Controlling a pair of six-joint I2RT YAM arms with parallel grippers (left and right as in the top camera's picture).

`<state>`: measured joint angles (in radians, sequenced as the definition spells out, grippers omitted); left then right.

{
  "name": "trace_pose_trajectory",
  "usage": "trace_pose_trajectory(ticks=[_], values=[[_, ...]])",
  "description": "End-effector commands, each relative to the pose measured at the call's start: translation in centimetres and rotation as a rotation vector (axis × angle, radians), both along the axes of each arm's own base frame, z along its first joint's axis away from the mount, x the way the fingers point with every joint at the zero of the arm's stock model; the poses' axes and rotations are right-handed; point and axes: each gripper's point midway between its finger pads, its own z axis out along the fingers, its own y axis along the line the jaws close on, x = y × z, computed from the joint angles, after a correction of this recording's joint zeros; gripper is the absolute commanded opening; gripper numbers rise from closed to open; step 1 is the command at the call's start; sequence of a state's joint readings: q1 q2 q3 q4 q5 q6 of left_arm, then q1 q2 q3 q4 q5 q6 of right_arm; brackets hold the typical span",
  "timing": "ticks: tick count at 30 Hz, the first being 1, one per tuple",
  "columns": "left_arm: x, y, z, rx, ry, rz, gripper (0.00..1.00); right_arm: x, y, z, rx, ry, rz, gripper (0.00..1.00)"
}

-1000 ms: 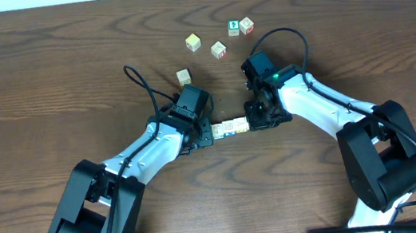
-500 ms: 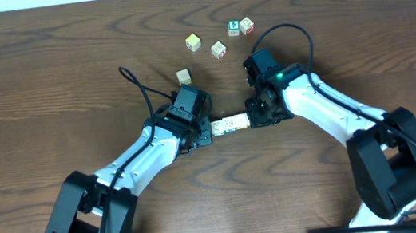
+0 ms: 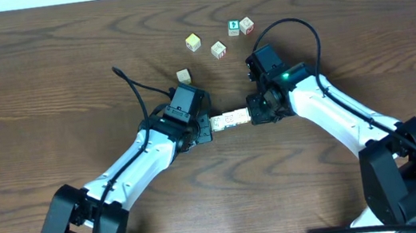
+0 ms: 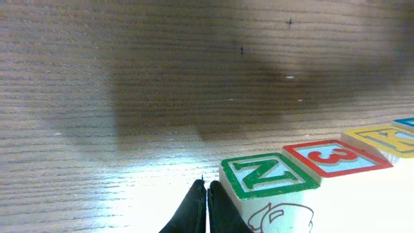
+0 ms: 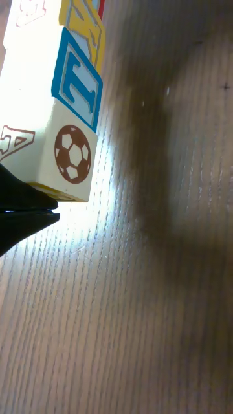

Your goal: Lift 5 blocks

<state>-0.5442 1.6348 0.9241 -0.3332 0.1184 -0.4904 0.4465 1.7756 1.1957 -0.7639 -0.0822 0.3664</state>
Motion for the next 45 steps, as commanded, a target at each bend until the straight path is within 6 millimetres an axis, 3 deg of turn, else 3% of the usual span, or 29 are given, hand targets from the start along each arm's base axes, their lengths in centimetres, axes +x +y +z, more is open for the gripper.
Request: trace_pose_trajectory(ticks=[1,45], values=[[-1.2,-7.5,6.2,-0.303,-0.052,-0.209,0.07,-4.4,9.2,3.8,0.412,0.126,0.226,0.01],[-1.4,-7.5,11.4,-0.374,-0.166,-0.228,0.08,-4.4,8.7,8.1,0.435,0.013,0.231,0.01]])
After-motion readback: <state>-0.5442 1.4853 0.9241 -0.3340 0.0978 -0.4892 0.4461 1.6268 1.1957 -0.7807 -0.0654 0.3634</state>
